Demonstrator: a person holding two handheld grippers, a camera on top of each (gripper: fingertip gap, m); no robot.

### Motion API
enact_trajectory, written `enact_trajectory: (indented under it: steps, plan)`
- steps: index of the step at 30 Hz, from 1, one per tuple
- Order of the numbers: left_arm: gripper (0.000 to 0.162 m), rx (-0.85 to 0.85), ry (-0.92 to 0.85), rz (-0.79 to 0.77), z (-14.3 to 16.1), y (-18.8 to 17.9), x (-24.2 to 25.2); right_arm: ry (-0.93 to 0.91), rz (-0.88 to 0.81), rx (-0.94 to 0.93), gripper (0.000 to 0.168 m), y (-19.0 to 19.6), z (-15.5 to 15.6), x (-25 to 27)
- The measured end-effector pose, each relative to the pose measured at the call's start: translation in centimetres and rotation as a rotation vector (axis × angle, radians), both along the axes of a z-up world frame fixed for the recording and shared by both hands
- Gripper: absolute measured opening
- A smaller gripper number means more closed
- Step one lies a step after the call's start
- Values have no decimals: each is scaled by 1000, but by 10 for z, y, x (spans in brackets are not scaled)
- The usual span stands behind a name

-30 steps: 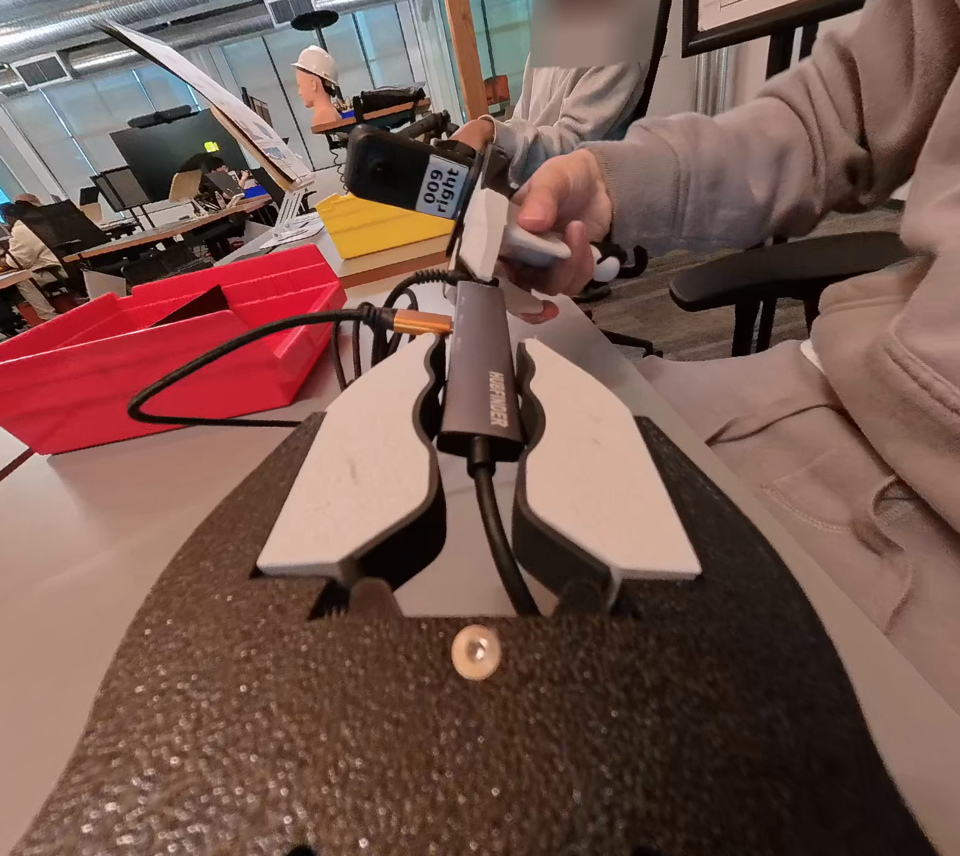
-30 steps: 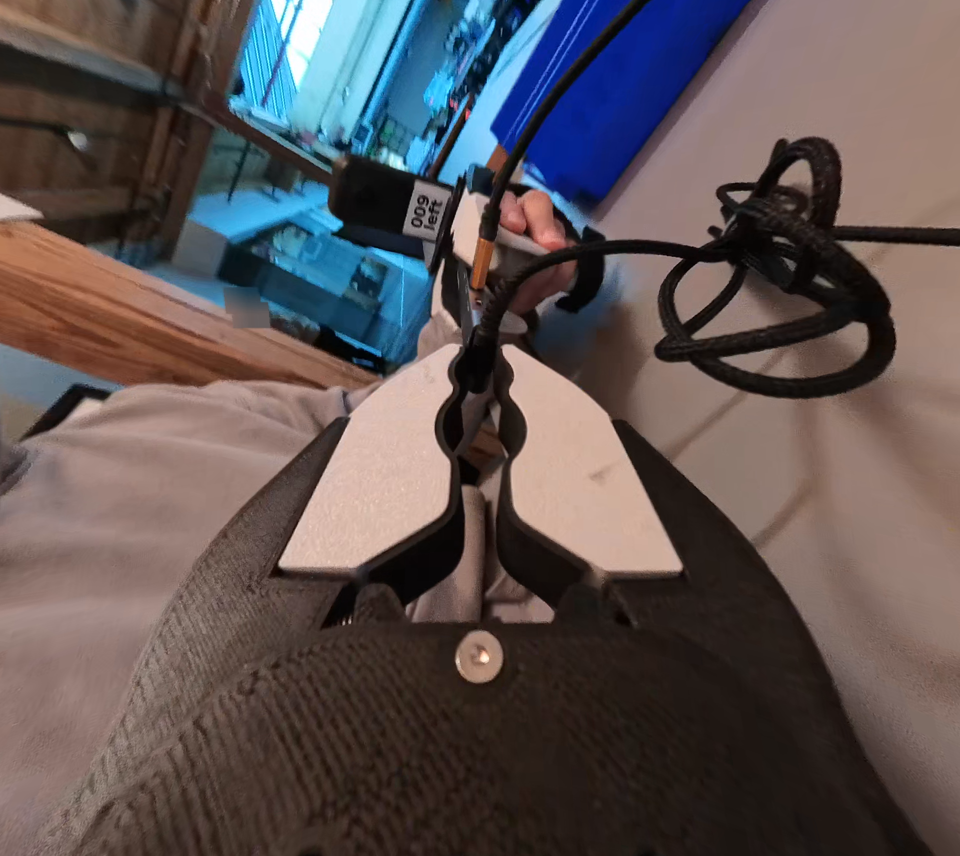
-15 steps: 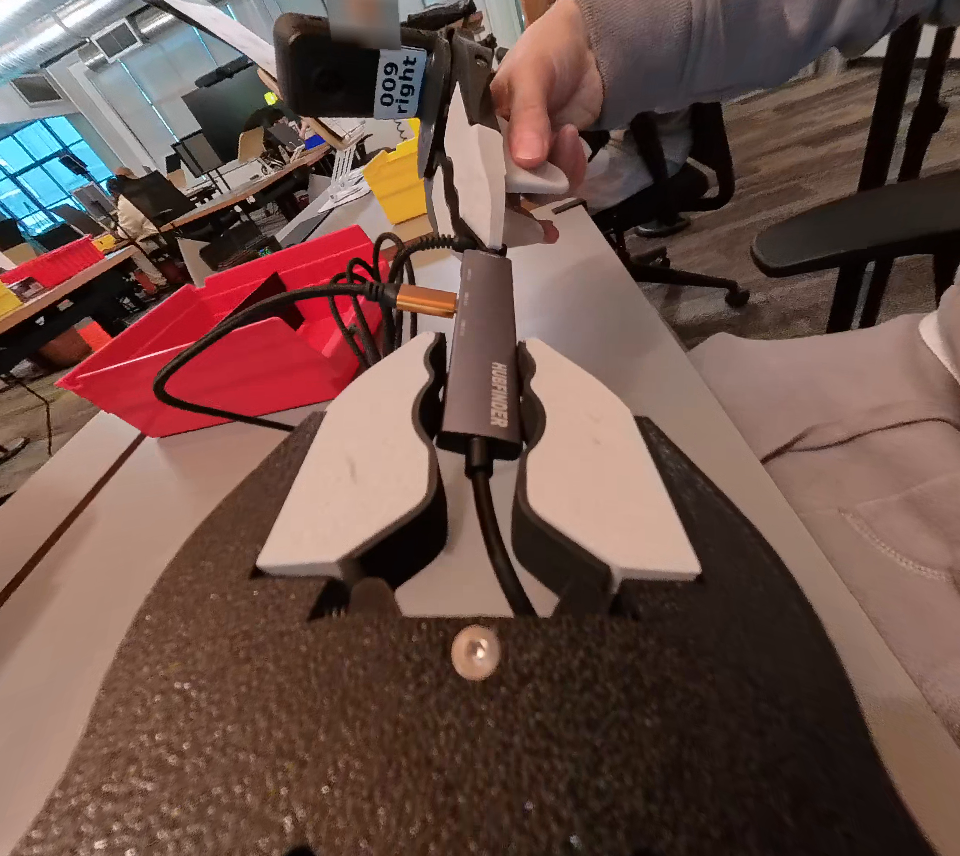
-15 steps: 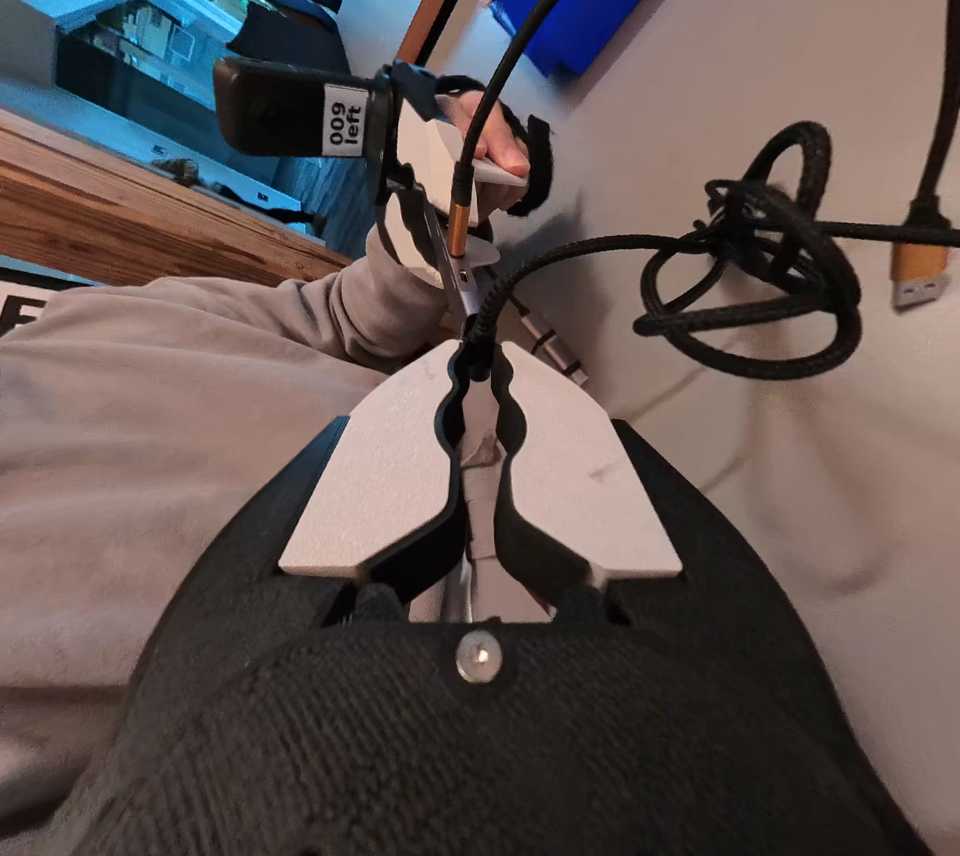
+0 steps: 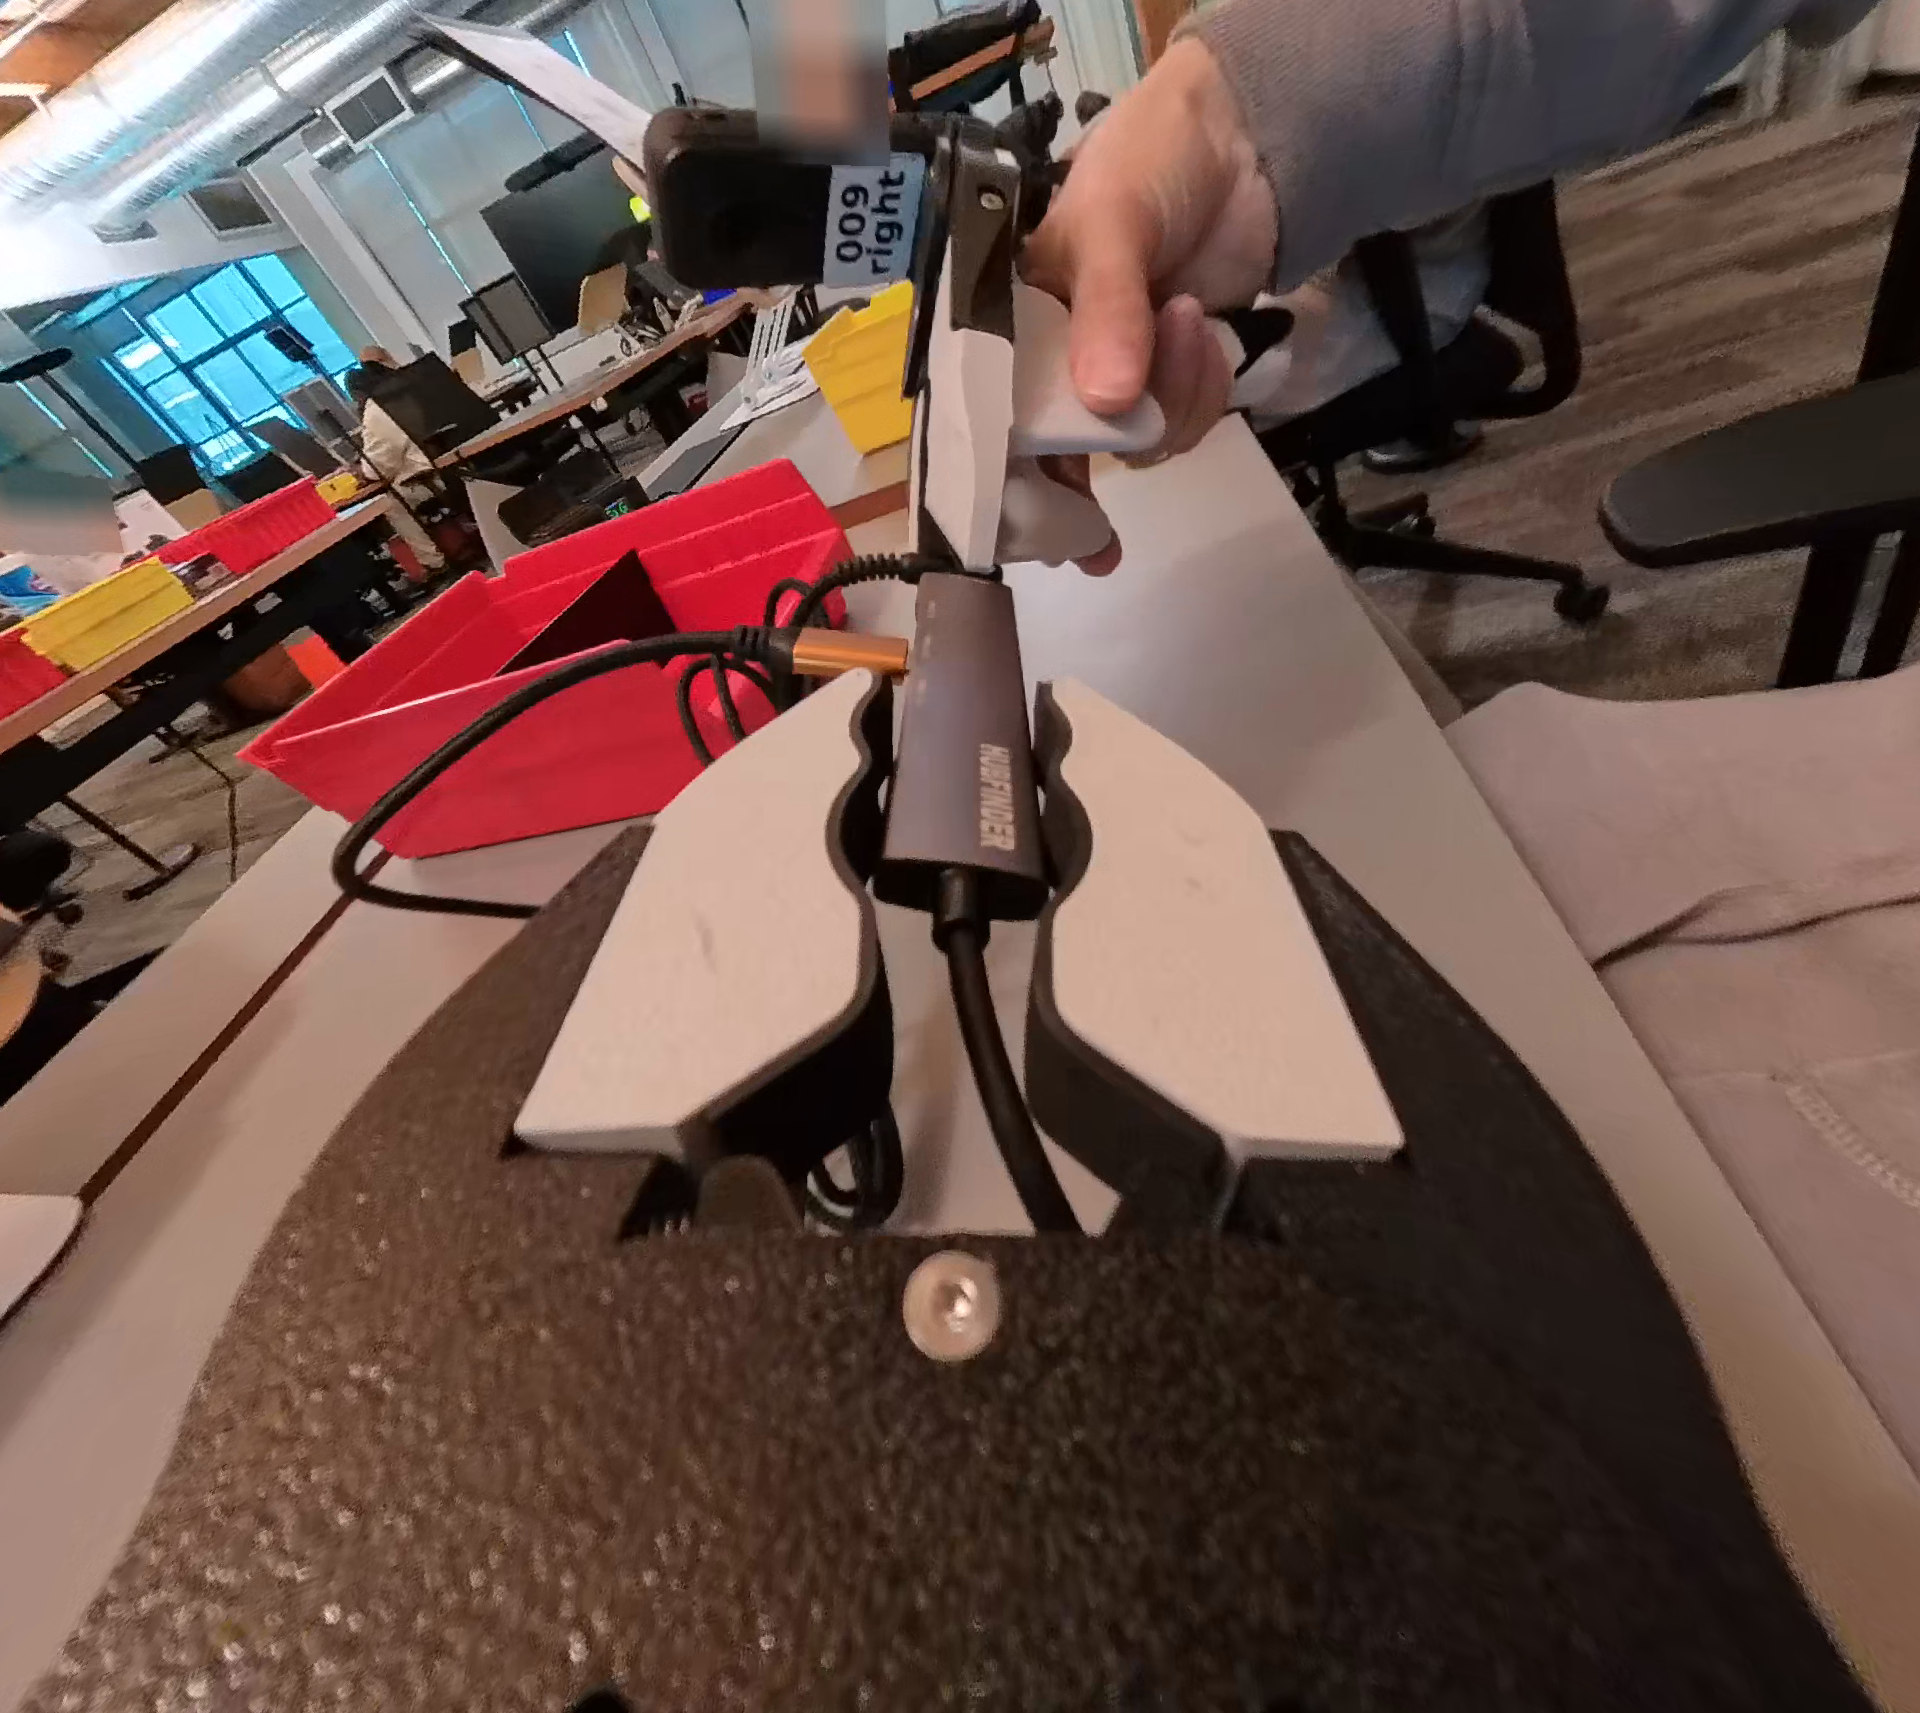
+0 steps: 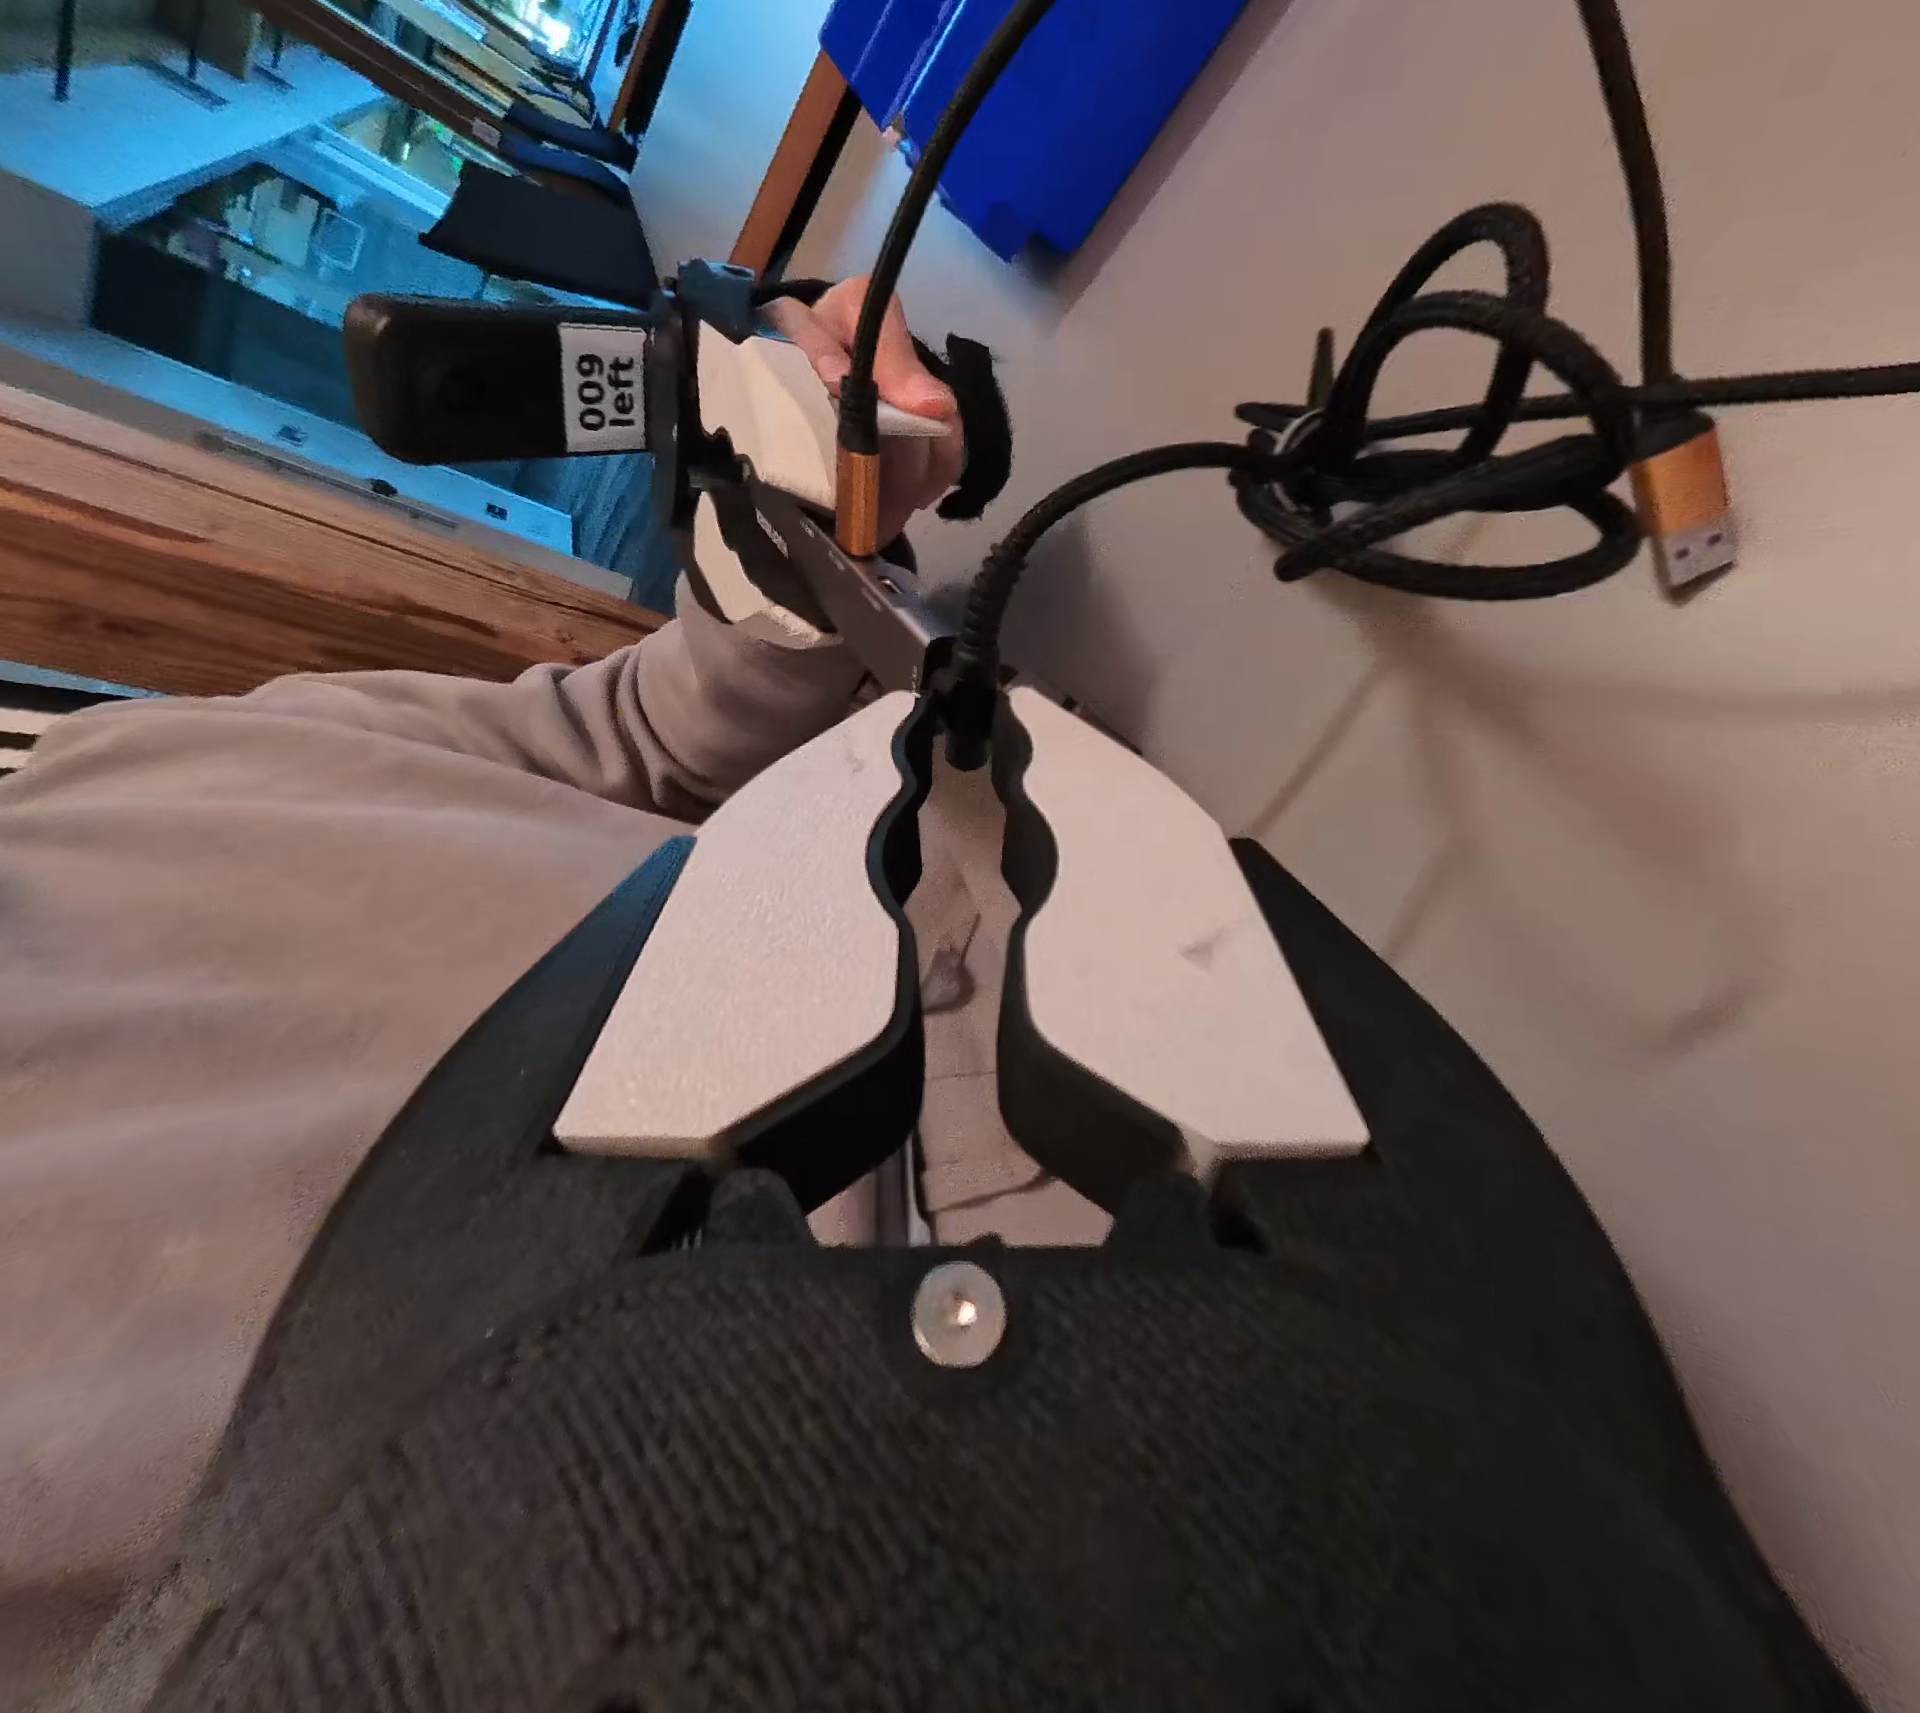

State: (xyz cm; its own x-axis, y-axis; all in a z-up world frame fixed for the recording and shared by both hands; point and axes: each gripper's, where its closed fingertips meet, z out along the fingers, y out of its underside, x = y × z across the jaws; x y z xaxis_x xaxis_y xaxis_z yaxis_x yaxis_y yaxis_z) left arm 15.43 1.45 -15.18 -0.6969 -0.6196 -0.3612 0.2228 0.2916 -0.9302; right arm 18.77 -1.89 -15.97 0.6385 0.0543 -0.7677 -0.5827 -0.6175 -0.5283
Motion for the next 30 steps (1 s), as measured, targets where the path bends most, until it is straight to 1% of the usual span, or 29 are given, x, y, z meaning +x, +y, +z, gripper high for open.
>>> enact_trajectory:
  steps: [3, 9, 12, 15, 17, 20, 23, 26, 28, 30]
  plan:
    - [26, -62, 15, -20, -2, 3, 0, 81, 36, 29, 9, 0, 2, -2]
    - [26, -108, 17, -35, -10, 4, 3, 83, 64, 58, 9, -1, 4, -3]
    - [26, -125, 29, -26, -12, 5, 5, 194, 26, 80, 8, 1, 7, -2]
    - [26, -107, 11, -24, -14, 4, 4, 270, 11, 83, 8, 1, 5, -2]
    - [26, -124, 11, -23, -14, 3, 5, 316, 22, 77, 8, 2, 5, -4]
    - [26, -127, 26, -41, -17, 4, 4, 289, 44, 67, 8, 2, 1, -7]
    - [26, -128, 27, -44, -19, 6, 4, 184, 61, 55, 8, 3, -2, -8]
    - [26, -119, 22, -53, -21, 7, 3, 126, 69, 26, 9, 3, -5, -9]
    - [26, -109, 15, -58, -21, 7, 2, 124, 87, 18, 9, 1, -4, -11]
    - [26, -94, 5, -34, -18, 8, 4, 103, 76, 48, 9, 3, 1, -7]
